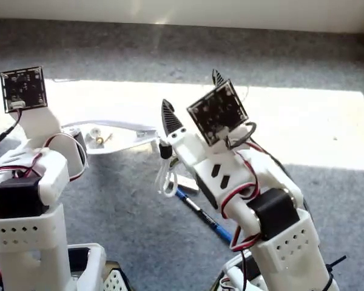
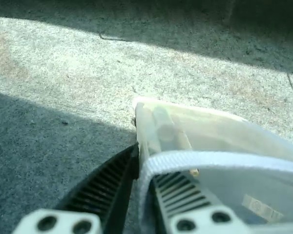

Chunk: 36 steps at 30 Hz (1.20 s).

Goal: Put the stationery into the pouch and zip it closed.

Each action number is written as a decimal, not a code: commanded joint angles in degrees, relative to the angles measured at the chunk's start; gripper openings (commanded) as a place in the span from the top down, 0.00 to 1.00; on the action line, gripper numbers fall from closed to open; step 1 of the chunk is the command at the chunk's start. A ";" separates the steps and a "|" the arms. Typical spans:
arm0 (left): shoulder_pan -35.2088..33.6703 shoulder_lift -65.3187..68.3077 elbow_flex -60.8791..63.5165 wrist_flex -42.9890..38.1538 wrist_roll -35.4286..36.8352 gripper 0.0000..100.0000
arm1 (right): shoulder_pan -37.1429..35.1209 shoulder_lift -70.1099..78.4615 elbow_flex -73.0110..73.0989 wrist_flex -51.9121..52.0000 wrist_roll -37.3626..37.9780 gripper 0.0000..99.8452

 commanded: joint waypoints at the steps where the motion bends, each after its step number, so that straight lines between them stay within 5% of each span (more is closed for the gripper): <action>1: -0.40 -2.15 -0.84 -2.02 0.09 0.99 | 1.45 3.21 -6.81 4.26 -0.70 0.67; 22: -3.74 -1.98 2.15 -4.84 -1.41 0.99 | 1.27 18.86 -30.81 32.31 -4.04 0.67; 36: -3.74 -1.98 3.30 -4.92 -1.41 0.99 | -3.82 20.26 -28.18 44.70 -4.31 0.67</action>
